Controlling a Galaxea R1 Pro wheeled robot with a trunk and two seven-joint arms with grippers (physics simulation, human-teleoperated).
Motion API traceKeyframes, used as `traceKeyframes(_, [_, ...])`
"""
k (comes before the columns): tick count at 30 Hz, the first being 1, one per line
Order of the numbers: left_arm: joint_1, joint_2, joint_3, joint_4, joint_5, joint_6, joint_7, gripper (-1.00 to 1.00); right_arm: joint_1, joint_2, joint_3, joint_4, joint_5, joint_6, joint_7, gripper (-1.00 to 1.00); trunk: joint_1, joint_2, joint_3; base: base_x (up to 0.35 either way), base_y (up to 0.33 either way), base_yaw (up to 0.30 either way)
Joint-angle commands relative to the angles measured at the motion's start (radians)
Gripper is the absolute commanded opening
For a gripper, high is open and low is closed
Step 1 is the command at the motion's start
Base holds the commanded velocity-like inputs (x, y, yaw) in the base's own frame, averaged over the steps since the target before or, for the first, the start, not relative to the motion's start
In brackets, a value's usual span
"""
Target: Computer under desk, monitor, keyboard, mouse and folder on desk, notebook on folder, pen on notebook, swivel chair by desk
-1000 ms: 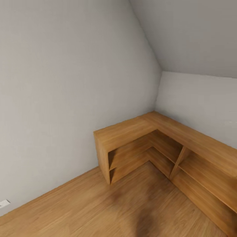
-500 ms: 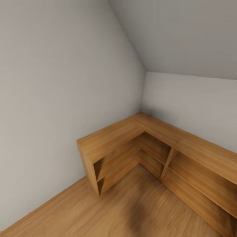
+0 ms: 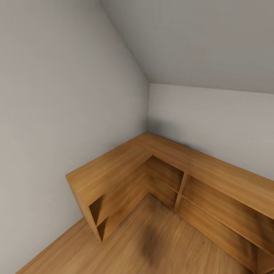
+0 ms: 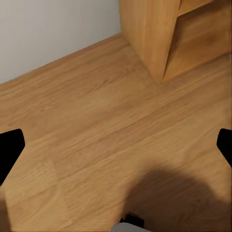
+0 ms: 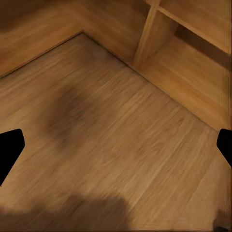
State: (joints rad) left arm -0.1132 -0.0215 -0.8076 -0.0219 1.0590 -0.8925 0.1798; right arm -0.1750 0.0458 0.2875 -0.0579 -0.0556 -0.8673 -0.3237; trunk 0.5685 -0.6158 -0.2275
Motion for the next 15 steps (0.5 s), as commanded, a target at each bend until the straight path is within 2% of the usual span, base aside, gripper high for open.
traceKeyframes(1, [0.0,0.0,-0.008,0.0,-0.001,-0.002,0.01,1.0,-0.001,0.0,0.009,0.001,-0.006,-0.002,-0.005,1.0,0.0,-0.001,-0.001,0.039,0.0,-0.293])
traceKeyframes(11, [0.0,0.0,-0.008,-0.001,-0.001,-0.002,0.01,1.0,-0.001,0.0,0.009,0.001,-0.006,-0.002,-0.005,1.0,0.0,-0.001,-0.001,0.021,0.0,-0.293])
traceKeyframes(15, [-0.001,0.0,-0.008,-0.001,-0.001,-0.002,0.01,1.0,-0.001,0.0,0.009,0.001,-0.006,-0.003,-0.005,1.0,0.0,-0.001,-0.001,0.244,0.038,-0.294])
